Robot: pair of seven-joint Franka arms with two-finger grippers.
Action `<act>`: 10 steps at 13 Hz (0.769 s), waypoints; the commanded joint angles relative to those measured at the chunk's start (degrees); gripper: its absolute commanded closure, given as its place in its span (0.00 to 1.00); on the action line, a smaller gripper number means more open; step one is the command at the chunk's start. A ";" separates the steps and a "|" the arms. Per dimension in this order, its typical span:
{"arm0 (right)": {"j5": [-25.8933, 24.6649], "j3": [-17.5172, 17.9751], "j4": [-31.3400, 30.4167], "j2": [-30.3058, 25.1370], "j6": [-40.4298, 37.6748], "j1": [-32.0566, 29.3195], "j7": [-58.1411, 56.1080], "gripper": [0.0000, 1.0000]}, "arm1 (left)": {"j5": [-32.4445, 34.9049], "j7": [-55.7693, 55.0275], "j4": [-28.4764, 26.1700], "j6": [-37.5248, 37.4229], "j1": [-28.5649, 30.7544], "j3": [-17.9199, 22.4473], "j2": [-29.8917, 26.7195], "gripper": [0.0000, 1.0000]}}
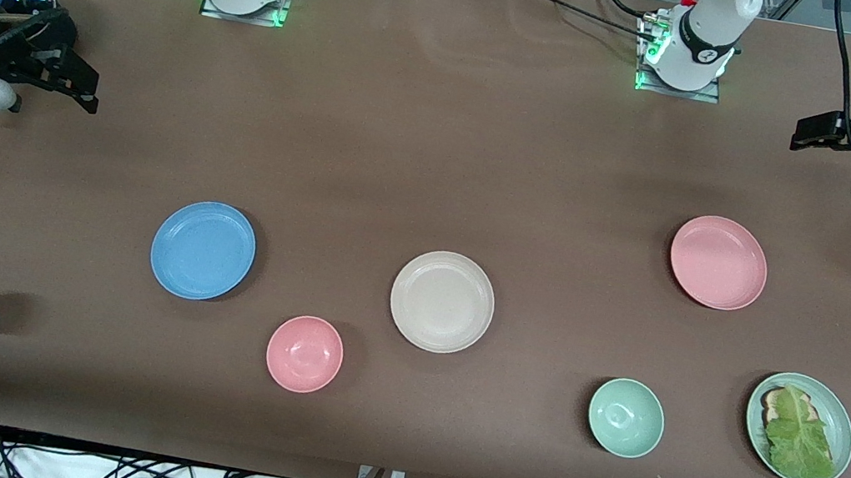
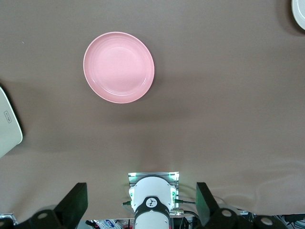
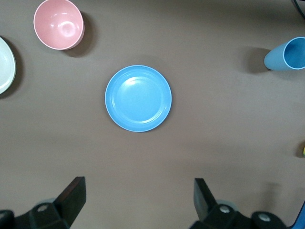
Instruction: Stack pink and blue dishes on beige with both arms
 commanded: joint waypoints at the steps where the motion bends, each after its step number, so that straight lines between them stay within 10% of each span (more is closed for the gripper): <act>1: 0.48 0.00 -0.11 -0.28 -0.52 -0.17 0.49 0.00 | -1.30 0.36 3.72 0.83 0.17 -0.07 2.28 0.00; 10: 0.39 0.53 -0.03 -0.46 -1.04 0.35 0.49 0.00 | -1.30 0.36 4.18 1.37 0.34 0.11 3.09 0.00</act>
